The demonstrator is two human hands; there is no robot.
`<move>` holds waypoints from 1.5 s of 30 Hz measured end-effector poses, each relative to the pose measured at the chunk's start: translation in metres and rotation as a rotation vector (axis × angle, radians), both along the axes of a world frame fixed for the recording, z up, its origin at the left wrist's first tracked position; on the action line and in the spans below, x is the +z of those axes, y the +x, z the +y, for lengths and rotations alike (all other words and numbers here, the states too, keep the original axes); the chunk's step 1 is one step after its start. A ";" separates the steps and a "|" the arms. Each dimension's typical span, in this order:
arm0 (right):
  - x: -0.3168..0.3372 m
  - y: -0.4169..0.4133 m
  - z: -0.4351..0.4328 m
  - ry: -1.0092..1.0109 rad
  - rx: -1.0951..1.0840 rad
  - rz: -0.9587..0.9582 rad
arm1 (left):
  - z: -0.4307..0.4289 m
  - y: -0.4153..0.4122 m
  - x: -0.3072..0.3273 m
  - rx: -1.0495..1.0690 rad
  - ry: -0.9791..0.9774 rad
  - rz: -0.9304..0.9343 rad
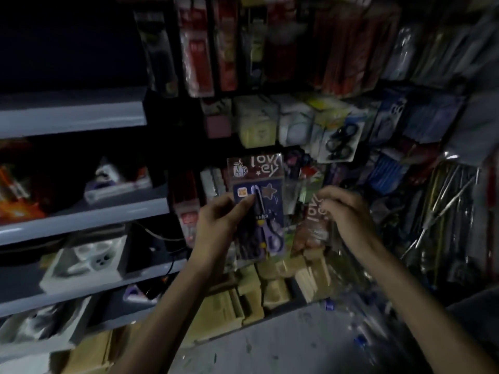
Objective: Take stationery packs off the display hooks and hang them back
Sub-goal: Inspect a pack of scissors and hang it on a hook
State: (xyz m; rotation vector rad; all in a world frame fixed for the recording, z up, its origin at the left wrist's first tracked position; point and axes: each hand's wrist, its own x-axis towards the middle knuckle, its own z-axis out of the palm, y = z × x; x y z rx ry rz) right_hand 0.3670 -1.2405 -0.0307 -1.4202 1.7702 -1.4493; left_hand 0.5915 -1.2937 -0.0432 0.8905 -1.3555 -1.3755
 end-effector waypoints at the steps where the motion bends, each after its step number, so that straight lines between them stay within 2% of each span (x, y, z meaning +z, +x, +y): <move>1: 0.011 -0.009 -0.014 -0.030 0.025 -0.009 | -0.012 -0.011 0.009 -0.011 -0.019 0.019; 7: 0.083 -0.047 -0.068 -0.107 0.226 0.040 | -0.063 -0.072 0.061 -0.015 -0.113 0.099; 11: 0.123 -0.071 -0.096 -0.118 0.287 0.029 | -0.083 -0.103 0.089 0.011 -0.185 0.118; 15: 0.153 -0.095 -0.117 -0.228 0.327 0.087 | -0.088 -0.129 0.119 0.044 -0.249 0.121; 19: 0.182 -0.118 -0.130 -0.293 0.435 0.075 | -0.086 -0.149 0.157 0.136 -0.298 0.121; 23: 0.212 -0.132 -0.144 -0.351 0.545 0.053 | -0.088 -0.159 0.197 0.242 -0.430 0.117; 27: 0.236 -0.127 -0.160 -0.436 0.586 -0.009 | -0.099 -0.153 0.233 0.382 -0.507 0.114; 31: 0.250 -0.105 -0.177 -0.435 0.597 -0.026 | -0.110 -0.140 0.267 0.474 -0.575 0.112; 40: 0.280 -0.051 -0.216 -0.451 0.573 -0.137 | -0.159 -0.086 0.331 0.410 -0.577 0.111; 43: 0.294 -0.036 -0.229 -0.467 0.497 -0.118 | -0.173 -0.062 0.346 0.431 -0.693 0.013; 45: 0.303 -0.029 -0.234 -0.479 0.460 -0.127 | -0.185 -0.044 0.358 0.503 -0.844 -0.075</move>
